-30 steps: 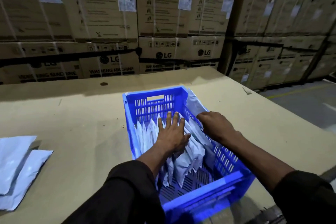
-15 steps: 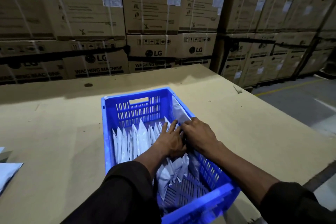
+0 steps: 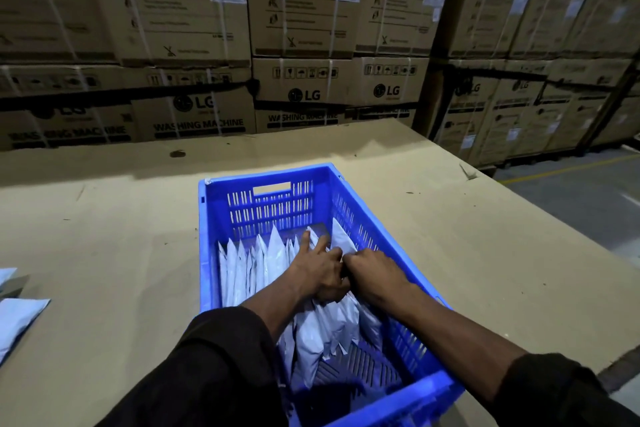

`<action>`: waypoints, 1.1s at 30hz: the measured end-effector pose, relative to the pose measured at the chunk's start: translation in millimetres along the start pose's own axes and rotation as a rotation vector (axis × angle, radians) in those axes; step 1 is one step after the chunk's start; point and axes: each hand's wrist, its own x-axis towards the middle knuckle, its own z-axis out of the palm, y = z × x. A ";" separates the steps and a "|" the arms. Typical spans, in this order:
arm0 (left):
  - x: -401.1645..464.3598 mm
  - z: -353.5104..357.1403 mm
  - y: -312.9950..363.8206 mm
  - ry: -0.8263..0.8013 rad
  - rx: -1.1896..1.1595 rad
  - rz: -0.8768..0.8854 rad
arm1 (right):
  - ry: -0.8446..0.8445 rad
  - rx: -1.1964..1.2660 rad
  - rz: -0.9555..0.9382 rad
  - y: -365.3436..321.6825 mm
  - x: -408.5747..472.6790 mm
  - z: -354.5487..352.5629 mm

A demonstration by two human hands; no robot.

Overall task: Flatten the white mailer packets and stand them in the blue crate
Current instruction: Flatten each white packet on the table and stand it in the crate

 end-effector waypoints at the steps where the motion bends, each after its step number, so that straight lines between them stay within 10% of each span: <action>1: -1.0 1.7 -1.8 -0.003 -0.011 -0.007 | -0.001 0.025 -0.013 0.7 0.6 1.1; 8: -19.2 -6.1 -8.1 0.045 -0.003 0.020 | 0.000 0.116 -0.064 6.5 4.8 6.1; 21: -148.4 -50.0 -106.9 0.501 -0.048 -0.403 | 0.558 0.035 -0.387 -118.1 49.9 -87.7; 33: -368.5 115.6 -251.9 0.423 -0.057 -0.935 | 0.129 -0.061 -0.668 -390.6 86.1 -66.9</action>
